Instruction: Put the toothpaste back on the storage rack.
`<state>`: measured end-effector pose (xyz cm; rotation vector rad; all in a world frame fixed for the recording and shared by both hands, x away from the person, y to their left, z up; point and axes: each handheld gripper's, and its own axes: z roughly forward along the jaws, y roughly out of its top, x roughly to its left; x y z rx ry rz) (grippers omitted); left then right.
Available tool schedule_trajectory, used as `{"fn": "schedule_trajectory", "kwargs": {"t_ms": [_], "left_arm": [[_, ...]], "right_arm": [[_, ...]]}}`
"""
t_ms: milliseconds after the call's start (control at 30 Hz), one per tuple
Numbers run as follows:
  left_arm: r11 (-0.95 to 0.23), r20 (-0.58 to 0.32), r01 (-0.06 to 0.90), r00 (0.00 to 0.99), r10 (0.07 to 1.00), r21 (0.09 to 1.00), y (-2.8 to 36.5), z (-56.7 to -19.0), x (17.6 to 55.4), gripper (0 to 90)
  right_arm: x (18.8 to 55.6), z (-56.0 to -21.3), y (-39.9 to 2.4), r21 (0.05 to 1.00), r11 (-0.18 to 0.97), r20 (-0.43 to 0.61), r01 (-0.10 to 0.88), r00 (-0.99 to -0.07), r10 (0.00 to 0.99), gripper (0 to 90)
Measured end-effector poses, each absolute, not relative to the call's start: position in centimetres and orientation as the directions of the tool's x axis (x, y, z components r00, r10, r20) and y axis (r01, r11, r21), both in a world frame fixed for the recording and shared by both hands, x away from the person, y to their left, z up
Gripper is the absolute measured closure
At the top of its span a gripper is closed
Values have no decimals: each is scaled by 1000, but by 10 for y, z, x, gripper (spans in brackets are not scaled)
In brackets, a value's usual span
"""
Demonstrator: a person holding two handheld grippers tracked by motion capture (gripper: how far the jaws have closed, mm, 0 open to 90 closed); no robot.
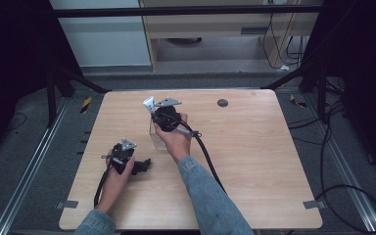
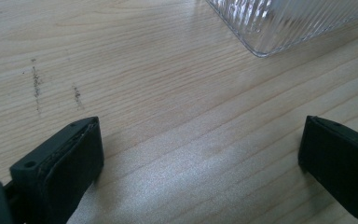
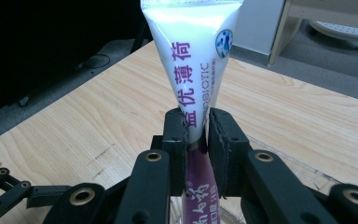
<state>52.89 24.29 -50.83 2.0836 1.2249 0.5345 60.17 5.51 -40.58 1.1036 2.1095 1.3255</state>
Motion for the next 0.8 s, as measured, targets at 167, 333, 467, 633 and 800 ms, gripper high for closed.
{"fn": "schedule_trajectory", "kwargs": {"t_ms": [167,333,467,633,800], "left_arm": [[-349,19,610,479,877,711,243,-508,529,0],[-349,19,610,479,877,711,243,-508,529,0],[-349,19,610,479,877,711,243,-508,529,0],[-348,19,611,479,878,711,243,-508,529,0],[-348,18,611,478,878,712,243,-508,529,0]], "right_arm": [[600,-405,54,884,235,65,404,-604,795,769],[600,-405,52,884,234,67,404,-606,793,769],[599,-405,53,883,237,69,405,-610,789,768],[598,-405,54,883,240,68,404,-615,786,768],[597,-405,55,881,241,72,407,-619,782,768]]}}
